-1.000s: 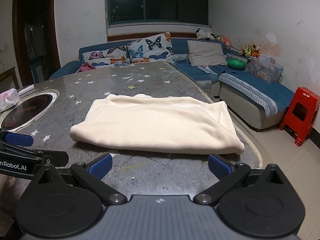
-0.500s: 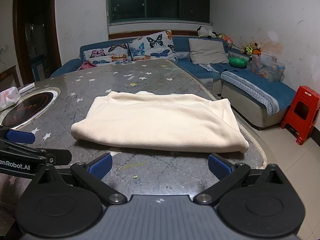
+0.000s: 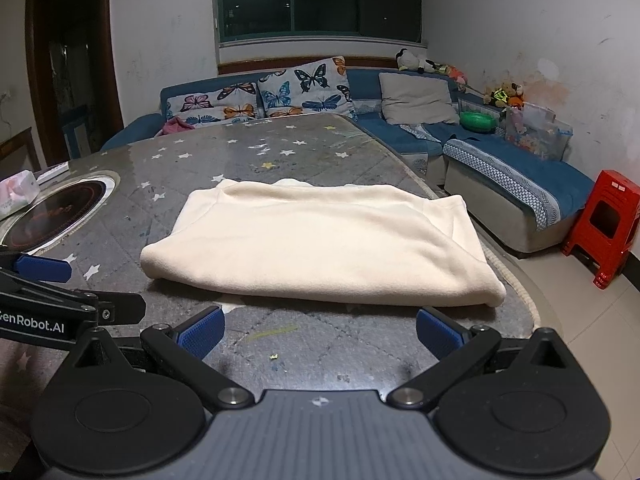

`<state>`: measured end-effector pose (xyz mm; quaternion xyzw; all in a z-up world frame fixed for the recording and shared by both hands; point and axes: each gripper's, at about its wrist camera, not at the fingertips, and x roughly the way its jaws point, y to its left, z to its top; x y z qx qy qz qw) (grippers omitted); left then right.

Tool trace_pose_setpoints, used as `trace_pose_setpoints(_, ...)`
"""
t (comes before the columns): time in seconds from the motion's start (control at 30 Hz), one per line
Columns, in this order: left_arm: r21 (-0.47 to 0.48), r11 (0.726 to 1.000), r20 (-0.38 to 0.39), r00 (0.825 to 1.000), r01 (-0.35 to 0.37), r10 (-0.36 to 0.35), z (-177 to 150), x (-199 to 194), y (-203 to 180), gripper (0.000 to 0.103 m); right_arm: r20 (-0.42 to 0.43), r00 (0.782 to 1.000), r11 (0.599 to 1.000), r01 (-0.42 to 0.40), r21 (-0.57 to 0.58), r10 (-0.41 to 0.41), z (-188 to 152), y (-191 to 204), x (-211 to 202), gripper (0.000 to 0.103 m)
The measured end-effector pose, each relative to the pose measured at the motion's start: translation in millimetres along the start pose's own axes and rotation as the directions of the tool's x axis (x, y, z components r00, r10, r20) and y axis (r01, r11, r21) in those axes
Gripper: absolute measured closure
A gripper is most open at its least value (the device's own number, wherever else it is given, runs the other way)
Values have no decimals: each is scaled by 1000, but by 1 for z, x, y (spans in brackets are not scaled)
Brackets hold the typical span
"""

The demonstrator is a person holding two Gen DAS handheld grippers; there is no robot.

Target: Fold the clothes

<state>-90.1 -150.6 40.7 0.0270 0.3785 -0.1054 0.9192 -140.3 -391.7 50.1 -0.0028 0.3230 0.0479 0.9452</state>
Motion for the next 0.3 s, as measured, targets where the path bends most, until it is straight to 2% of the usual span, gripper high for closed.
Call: trace_pose_setpoints(0.3,3,1000,3,1000,-5,5,3,2,1,0,-3,1000,1000,-3,2,3,1,0,4,0)
